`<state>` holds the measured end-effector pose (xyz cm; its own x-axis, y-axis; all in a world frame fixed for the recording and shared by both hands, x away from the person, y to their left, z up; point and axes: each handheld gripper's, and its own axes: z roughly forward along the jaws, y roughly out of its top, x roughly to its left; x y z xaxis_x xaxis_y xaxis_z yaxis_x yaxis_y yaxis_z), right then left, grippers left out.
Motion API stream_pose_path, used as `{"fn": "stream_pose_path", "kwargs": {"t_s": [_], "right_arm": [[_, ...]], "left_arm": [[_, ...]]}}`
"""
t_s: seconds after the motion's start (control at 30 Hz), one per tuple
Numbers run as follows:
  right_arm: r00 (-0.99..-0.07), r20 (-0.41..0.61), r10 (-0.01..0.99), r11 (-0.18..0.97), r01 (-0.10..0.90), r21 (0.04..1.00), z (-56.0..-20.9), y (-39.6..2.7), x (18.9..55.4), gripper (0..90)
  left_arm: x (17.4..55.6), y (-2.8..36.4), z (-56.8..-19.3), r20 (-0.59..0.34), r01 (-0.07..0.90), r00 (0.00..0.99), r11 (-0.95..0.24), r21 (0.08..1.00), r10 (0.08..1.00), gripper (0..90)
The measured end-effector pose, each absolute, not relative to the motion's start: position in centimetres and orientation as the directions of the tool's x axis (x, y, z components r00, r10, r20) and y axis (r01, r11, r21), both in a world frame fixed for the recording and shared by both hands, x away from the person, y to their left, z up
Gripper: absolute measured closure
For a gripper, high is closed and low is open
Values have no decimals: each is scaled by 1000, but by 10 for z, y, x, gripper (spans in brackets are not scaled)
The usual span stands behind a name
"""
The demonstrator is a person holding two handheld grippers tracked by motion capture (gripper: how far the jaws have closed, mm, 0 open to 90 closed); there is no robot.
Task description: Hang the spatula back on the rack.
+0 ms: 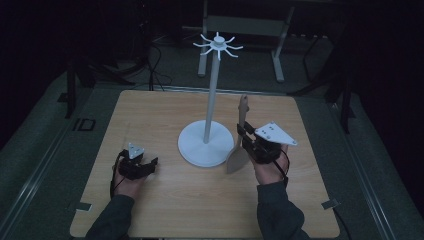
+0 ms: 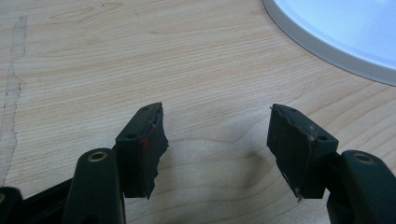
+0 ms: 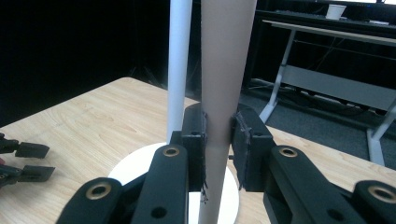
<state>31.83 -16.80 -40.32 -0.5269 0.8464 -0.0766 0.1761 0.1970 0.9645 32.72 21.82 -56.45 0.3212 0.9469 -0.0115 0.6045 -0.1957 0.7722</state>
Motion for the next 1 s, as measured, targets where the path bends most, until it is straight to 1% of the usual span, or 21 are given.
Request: {"fn": "stream_pose_path", "kwargs": {"t_s": [0.3,1.0], "right_arm": [[-539,-85,838,197,154,968,-393,-166,323,759],[-573,-67,817,170,127,977,-363,-172,335,758]], "left_arm": [[327,218,-564,-14,604,322,-194,773,947,371],[327,219,-564,-14,606,322,-195,771,946,370]]}}
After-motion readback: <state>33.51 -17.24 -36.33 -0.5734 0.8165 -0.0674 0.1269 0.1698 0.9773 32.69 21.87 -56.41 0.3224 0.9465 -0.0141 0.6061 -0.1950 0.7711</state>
